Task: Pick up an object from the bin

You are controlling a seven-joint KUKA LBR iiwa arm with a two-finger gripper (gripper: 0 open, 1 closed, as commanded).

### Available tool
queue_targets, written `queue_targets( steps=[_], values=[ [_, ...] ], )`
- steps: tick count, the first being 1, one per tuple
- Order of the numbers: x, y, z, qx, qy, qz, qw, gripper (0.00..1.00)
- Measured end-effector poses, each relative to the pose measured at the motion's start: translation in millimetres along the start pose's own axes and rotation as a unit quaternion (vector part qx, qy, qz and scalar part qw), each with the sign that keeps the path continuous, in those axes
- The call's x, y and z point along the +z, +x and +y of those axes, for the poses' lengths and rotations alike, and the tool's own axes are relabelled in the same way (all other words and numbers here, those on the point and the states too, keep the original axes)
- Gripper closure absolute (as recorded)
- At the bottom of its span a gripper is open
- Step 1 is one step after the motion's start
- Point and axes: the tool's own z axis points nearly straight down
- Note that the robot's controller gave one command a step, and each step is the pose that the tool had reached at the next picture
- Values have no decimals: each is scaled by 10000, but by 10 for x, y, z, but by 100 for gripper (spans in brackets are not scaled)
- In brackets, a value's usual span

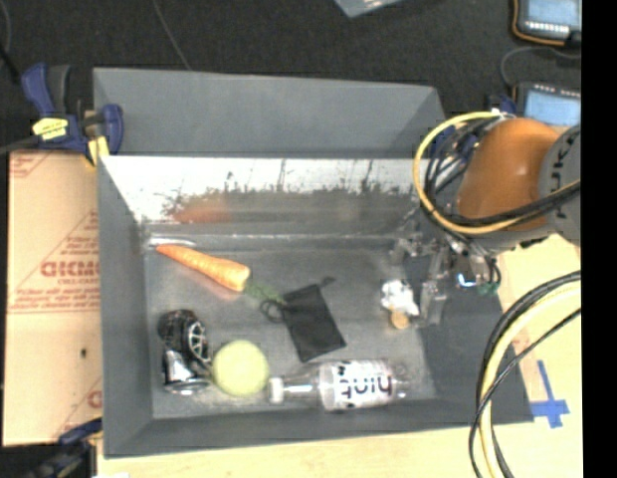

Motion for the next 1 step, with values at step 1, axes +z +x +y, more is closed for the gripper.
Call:
queue_targets(
  steps=[1],
  values=[
    [84, -554, 333, -1708, -32, -11, 9853, 100]
  ],
)
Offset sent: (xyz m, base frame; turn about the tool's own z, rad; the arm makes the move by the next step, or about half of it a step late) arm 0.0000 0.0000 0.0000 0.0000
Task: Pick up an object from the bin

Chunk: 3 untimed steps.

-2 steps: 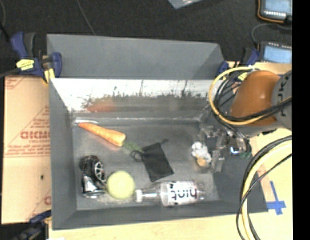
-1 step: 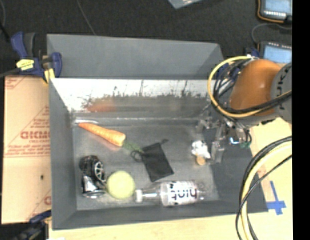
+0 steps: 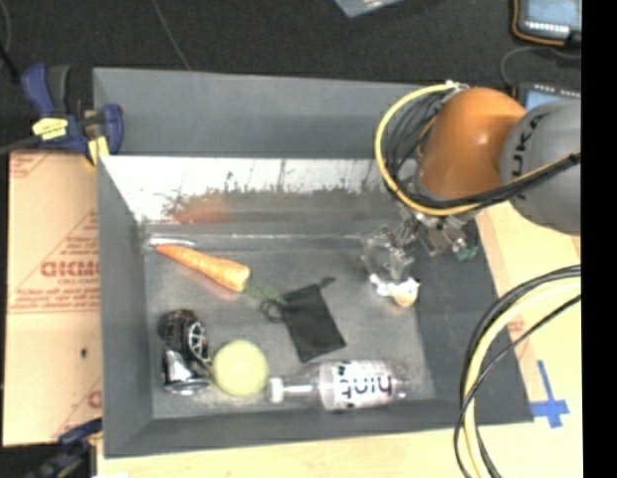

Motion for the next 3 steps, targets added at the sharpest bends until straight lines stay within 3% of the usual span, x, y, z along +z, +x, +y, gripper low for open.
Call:
queue_targets(
  steps=[2, 3],
  values=[
    [-46, 38, 17, 195, -3, 2, 9998, 100],
    [-275, -34, 59, 789, 11, -30, 9969, 0]
  ],
)
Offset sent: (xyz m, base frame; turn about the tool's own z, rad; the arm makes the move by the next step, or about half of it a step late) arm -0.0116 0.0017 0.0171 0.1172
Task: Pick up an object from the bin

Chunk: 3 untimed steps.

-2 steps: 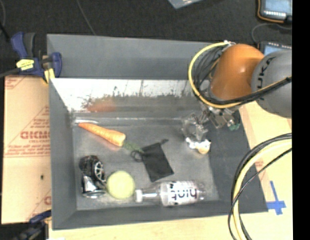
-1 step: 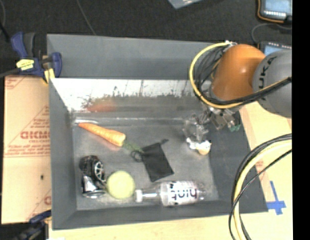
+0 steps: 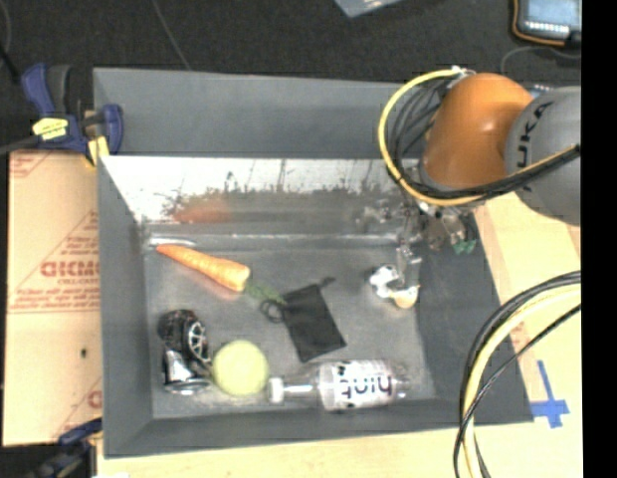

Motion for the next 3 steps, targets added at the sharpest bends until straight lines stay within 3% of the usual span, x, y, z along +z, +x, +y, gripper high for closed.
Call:
queue_targets(
  steps=[1, 2, 3],
  values=[
    [0, 0, 0, 0, 0, 0, 10000, 0],
    [34, 65, -135, 401, -11, -9, 9992, 0],
    [295, 307, -296, 1397, 8, -26, 9902, 0]
  ],
)
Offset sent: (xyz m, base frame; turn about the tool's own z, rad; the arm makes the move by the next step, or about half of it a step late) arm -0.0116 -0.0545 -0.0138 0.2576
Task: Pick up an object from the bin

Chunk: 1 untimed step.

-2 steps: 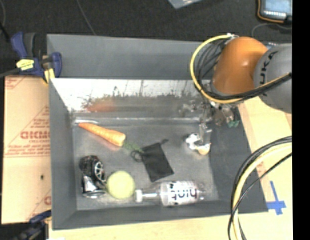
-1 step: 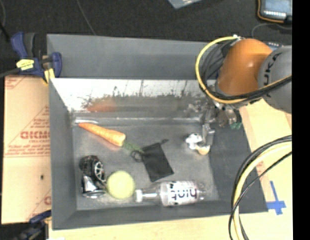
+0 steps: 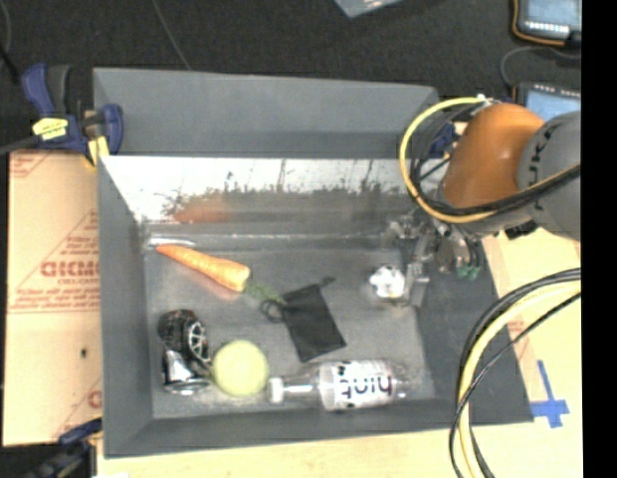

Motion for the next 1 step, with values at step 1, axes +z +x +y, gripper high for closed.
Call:
queue_targets(
  steps=[1],
  values=[
    [65, 34, -284, -182, -2, -15, 9998, 100]
  ],
)
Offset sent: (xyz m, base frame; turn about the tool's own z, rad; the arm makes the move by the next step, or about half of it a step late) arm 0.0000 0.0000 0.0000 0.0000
